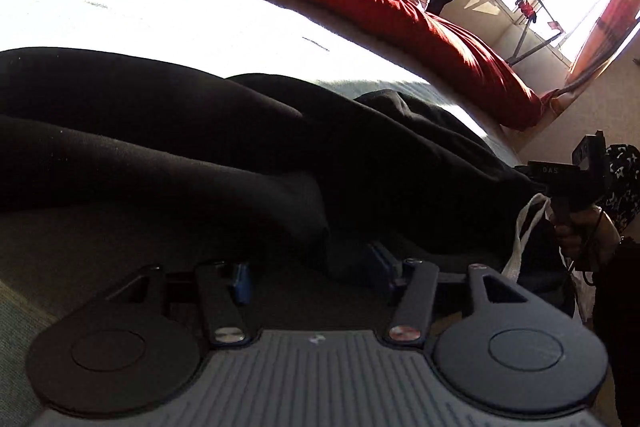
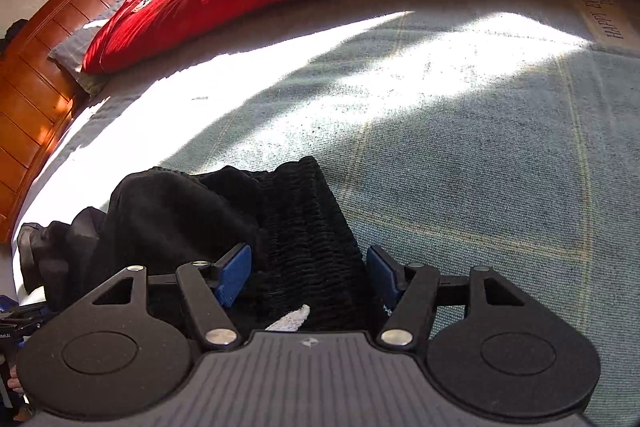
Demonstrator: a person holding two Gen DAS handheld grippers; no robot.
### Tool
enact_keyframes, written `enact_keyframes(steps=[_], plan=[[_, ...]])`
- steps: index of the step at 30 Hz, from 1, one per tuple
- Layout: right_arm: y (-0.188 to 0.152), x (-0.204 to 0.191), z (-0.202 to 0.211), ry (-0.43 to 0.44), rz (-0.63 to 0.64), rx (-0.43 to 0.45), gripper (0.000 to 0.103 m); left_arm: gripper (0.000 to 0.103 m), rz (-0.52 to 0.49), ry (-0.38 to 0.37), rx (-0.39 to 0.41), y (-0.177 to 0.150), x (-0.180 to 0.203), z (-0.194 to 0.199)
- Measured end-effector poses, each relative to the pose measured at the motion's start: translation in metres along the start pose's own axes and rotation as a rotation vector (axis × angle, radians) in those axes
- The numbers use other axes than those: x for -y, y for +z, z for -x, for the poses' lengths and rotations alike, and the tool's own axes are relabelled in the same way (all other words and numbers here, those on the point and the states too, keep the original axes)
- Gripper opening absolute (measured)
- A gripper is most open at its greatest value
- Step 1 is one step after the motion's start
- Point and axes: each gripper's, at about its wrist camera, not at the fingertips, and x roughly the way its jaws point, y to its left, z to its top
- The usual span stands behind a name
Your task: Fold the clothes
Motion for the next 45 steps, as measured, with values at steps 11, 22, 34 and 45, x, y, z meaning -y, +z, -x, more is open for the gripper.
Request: enact_keyframes(steps=[11,22,34,45], plan=[[-0.032,-0.074,0.017,-0.153,0.401,0.106,0.066,0.068,-0.135,0.074,-0.02,-0.004,0.024,-0.012],[0.008,0.002,-0.006,0.073,0.111,0.022,0.066,0.069,-0.134,0.08,-0.021,-0.005,0.028,-0.015],[0.029,-0.006,-0.016,0.444,0.048,-0.046,0.066,0.073,-0.119,0.087,-0.019,-0.006,0.03,-0.017],[0.017,-0.055,-0.014,0.071,0.303,-0.017,0.028,0.074,-0.111,0.09,-0.016,-0.006,0.032,-0.018]])
